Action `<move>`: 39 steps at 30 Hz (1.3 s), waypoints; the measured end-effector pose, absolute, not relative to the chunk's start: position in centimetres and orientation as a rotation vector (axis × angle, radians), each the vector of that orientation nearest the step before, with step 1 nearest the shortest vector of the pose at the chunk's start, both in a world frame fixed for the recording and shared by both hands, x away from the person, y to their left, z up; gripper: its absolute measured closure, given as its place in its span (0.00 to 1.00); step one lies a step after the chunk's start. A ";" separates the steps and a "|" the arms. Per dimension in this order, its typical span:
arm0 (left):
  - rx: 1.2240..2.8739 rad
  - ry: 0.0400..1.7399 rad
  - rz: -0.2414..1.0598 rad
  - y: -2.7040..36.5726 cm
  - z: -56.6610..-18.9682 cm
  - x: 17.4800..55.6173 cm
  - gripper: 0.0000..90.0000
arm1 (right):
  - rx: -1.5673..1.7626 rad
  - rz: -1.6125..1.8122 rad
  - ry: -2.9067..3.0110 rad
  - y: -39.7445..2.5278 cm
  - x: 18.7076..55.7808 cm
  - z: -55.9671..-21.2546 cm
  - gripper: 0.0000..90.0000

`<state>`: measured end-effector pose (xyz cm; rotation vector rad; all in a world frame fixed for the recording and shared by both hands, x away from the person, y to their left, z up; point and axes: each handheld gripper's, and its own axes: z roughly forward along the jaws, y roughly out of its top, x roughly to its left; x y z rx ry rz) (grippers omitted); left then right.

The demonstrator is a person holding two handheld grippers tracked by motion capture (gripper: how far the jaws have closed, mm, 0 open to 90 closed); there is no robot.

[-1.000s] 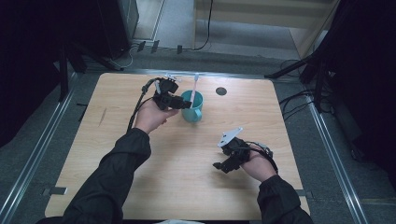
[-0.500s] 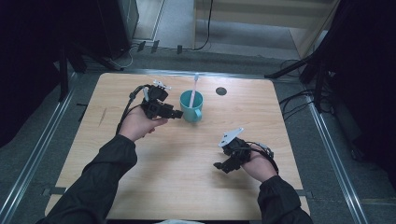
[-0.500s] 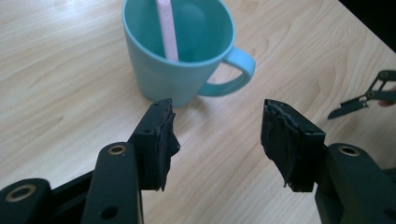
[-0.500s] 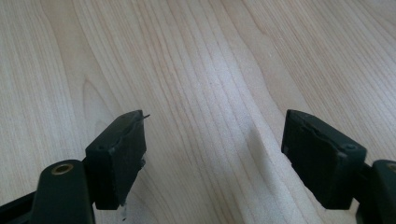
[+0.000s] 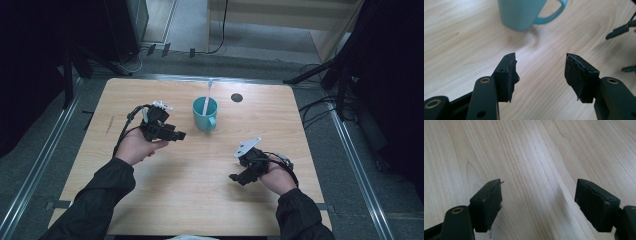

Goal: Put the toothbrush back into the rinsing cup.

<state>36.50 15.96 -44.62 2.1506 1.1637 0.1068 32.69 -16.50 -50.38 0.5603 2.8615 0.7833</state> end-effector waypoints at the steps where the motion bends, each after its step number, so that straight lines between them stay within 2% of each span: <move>1: 2.154 1.166 0.103 16.2 -44.8 36.2 0.47 | 0.561 0.783 2.861 -16.5 32.7 -50.4 0.24; 19: 2.160 1.184 0.128 19.2 -47.0 32.9 0.46 | 0.525 0.768 2.865 -16.3 32.5 -50.6 0.23; 30: 2.174 1.191 0.177 21.2 -48.0 30.8 0.47 | 0.512 0.777 2.857 -16.3 32.4 -50.5 0.23; 34: 2.194 1.170 0.233 22.1 -48.4 30.3 0.50 | 0.510 0.779 2.856 -16.3 32.4 -50.4 0.23; 39: 2.180 1.215 0.220 23.2 -48.8 30.2 0.49 | 0.503 0.777 2.853 -16.2 32.5 -50.4 0.23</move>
